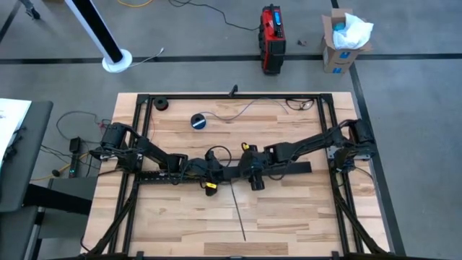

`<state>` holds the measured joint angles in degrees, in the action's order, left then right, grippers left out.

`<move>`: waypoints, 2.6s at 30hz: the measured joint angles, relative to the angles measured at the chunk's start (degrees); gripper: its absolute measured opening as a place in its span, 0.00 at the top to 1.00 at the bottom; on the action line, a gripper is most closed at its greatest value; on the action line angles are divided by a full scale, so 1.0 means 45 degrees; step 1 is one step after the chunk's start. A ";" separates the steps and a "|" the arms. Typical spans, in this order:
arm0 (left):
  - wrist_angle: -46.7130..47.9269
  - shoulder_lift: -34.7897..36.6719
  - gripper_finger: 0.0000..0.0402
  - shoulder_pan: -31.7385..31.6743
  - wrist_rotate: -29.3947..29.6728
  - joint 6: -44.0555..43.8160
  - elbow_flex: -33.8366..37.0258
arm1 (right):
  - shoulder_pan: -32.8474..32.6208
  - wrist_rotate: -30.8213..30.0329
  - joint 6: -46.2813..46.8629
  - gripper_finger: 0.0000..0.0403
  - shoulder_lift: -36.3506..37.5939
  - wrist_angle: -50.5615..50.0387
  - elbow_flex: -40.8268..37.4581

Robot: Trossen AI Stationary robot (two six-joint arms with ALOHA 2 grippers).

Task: Ziptie cables
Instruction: Close the black cable duct with the black cable duct cover

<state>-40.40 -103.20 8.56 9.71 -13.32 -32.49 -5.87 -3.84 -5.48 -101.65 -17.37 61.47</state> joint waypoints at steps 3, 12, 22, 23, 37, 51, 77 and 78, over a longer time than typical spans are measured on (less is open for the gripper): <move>-0.0007 -0.0005 0.43 0.0000 0.0002 0.0000 0.0000 | 0.0171 0.0021 -0.0087 0.44 0.0000 -0.0005 0.0000; -0.0005 -0.0005 0.43 0.0000 0.0011 0.0000 0.0000 | 0.0100 0.0593 -0.0126 0.44 -0.0002 0.0017 0.0000; 0.0044 -0.0005 0.43 0.0010 0.0079 0.0121 0.0019 | 0.0039 0.0885 0.0006 0.44 -0.0943 0.0642 0.0066; 0.0062 -0.0005 0.43 0.0010 0.0075 0.0108 0.0019 | 0.0018 0.0864 -0.0011 0.44 -0.0895 0.0618 0.0068; 0.0097 -0.0005 0.43 0.0000 0.0031 -0.0039 -0.0005 | 0.0335 0.0256 -0.0131 0.44 0.0596 0.0258 0.0015; 0.0095 0.0000 0.43 0.0010 -0.0042 0.0087 0.0000 | 0.0127 0.0816 -0.0136 0.44 -0.0340 0.0486 0.0029; 0.0187 0.0000 0.43 0.0097 0.0138 -0.0584 -0.0005 | 0.0485 0.0883 -0.0136 0.44 -0.0355 0.0251 0.0039; 0.0189 0.0000 0.43 0.0097 0.0107 -0.0581 -0.0005 | 0.0485 0.0872 -0.0136 0.44 -0.0355 0.0246 0.0039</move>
<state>-39.55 -103.20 8.99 10.19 -15.94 -32.51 -3.68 0.09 -6.09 -103.24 -16.26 61.65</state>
